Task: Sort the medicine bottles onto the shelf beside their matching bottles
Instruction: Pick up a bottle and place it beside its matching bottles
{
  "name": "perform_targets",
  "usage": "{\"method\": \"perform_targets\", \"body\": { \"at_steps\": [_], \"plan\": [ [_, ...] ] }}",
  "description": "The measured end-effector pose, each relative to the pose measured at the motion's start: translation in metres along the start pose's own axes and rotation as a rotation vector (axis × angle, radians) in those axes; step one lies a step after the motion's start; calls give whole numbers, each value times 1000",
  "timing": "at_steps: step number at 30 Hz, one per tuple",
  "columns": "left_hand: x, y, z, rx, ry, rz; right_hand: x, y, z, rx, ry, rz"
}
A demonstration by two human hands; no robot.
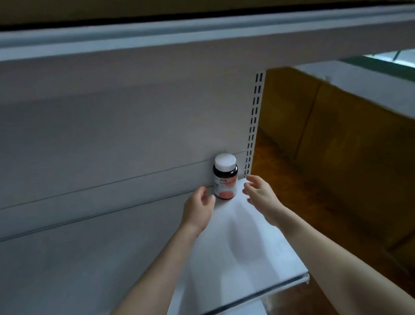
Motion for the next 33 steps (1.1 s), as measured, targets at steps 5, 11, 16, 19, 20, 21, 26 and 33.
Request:
{"method": "perform_targets", "body": {
  "at_steps": [5, 11, 16, 19, 20, 21, 26, 33],
  "plan": [
    [15, -10, -25, -54, 0, -23, -2, -7, -25, -26, 15, 18],
    [14, -12, -36, -103, -69, 4, -5, -14, -26, -48, 88, 0],
    [5, -3, -23, -57, -103, 164, -12, -4, -10, -86, 125, -55],
    [5, 4, -5, 0, -115, 307, -20, 2, 5, -123, 155, -93],
    [5, 6, 2, 18, -124, 350, -22, 4, 11, -128, 161, -109],
    [5, 7, 10, 28, -131, 391, -24, 5, 16, -131, 168, -129],
    [-1, 9, 60, 83, -107, 584, -33, 6, 49, -153, 218, -269],
    [-31, 39, 129, 203, -42, 703, -42, -27, 99, -303, 234, -450]
  ]
}}
Point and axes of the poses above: each hand's wrist, its own z-axis away from the middle knuckle, its own y-axis out of the back of the hand, x = y × z, the point moved 2 cm from there along -z, towards the middle knuckle, and after that the axes turned 14 degrees about y, right-handed, at the moved point
